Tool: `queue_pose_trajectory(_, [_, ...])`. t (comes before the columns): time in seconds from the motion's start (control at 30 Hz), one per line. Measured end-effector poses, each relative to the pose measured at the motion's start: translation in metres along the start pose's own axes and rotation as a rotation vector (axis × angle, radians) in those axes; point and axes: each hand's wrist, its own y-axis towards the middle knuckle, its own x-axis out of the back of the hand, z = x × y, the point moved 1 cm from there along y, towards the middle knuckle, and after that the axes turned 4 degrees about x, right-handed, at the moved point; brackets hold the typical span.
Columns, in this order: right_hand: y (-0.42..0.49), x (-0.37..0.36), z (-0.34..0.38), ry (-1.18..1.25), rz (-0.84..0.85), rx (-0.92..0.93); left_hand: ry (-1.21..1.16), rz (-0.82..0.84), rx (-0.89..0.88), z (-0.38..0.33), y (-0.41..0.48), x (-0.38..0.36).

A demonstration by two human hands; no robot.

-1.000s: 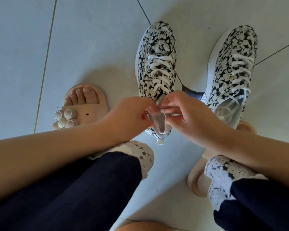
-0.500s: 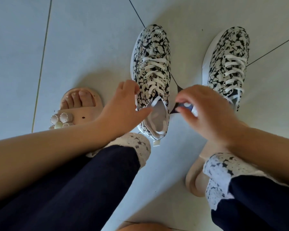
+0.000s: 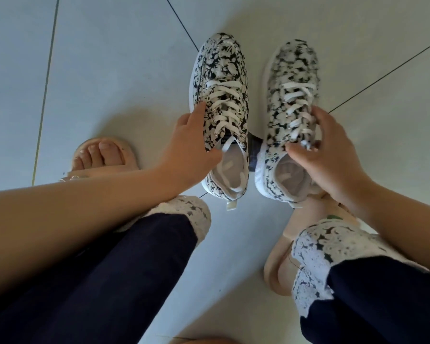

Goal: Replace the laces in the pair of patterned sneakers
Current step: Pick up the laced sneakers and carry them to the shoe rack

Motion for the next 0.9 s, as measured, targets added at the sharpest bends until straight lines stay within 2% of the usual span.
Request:
queue_pose_trajectory(0.1, [0.009,-0.009,0.008,-0.095,0.058,0.081,0.000,-0.026,0.002,-0.008,0.007,-0.005])
queue_pose_trajectory(0.27, [0.024,0.001,0.011,-0.146,0.048,0.164,-0.014,-0.074,0.008,-0.012,0.015,-0.008])
queue_pose_trajectory(0.43, [0.022,0.008,0.007,-0.165,0.088,0.182,-0.053,-0.059,0.020,-0.014,0.011,-0.006])
queue_pose_trajectory(0.57, [-0.002,0.012,0.008,-0.177,-0.178,0.248,-0.115,-0.048,0.050,-0.017,0.006,-0.003])
queue_pose_trajectory(0.6, [-0.010,0.009,0.010,-0.202,-0.188,0.284,-0.120,-0.046,0.049,-0.018,0.006,-0.002])
queue_pose_trajectory(0.67, [-0.020,0.000,0.017,-0.238,-0.070,0.299,-0.122,-0.035,0.052,-0.019,0.004,-0.002])
queue_pose_trajectory(0.73, [-0.018,-0.009,0.024,-0.210,0.049,0.213,-0.117,-0.027,0.061,-0.020,0.001,-0.003])
queue_pose_trajectory(0.8, [-0.010,-0.015,0.032,-0.194,0.072,0.150,-0.106,-0.018,0.058,-0.021,-0.002,-0.005])
queue_pose_trajectory(0.9, [-0.005,-0.022,0.044,-0.278,0.047,0.188,-0.095,0.004,0.070,-0.023,-0.006,-0.007])
